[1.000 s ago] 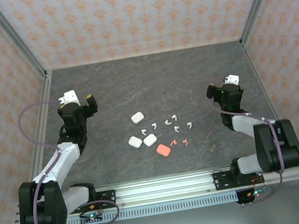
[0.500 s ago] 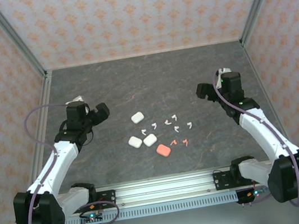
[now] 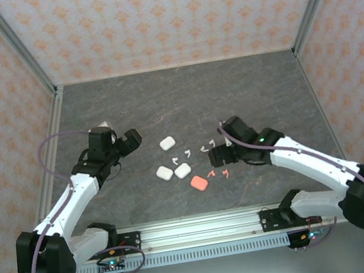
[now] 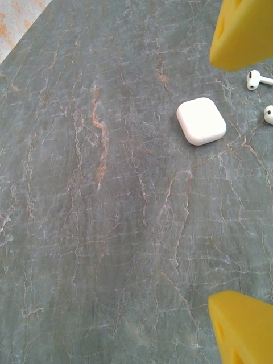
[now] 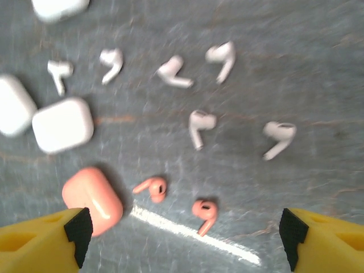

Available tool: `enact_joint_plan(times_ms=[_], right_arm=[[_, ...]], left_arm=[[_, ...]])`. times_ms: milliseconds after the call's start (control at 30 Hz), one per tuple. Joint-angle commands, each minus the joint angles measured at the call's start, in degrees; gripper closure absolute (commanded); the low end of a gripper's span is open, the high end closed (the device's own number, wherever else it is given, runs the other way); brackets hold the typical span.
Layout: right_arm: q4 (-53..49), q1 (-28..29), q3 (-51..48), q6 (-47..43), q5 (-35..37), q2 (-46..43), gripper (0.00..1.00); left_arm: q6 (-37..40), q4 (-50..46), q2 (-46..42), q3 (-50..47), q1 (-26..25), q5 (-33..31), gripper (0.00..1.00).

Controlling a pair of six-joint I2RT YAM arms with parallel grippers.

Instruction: Insert the wireless bluetooth earbuds into the charging case

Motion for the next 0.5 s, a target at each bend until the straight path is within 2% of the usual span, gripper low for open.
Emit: enact_joint_plan(times_ms=[0, 233, 467], right_arm=[[-2.6, 6.5, 3.5, 1.9, 5.4, 5.7, 0.14], [-2.2, 17.1, 10.1, 0.7, 7.9, 19.2, 0.16], [-2.7, 20.7, 13.0, -0.5, 7.4, 26.5, 0.22]], left_arm=[[-1.3, 1.3, 0.3, 0.6, -0.5, -0.6, 0.00], [-1.4, 0.2, 0.1, 0.5, -0.6, -1.4, 0.00], [-1.1, -0.9, -0.8, 0.3, -0.6, -2.3, 0.00]])
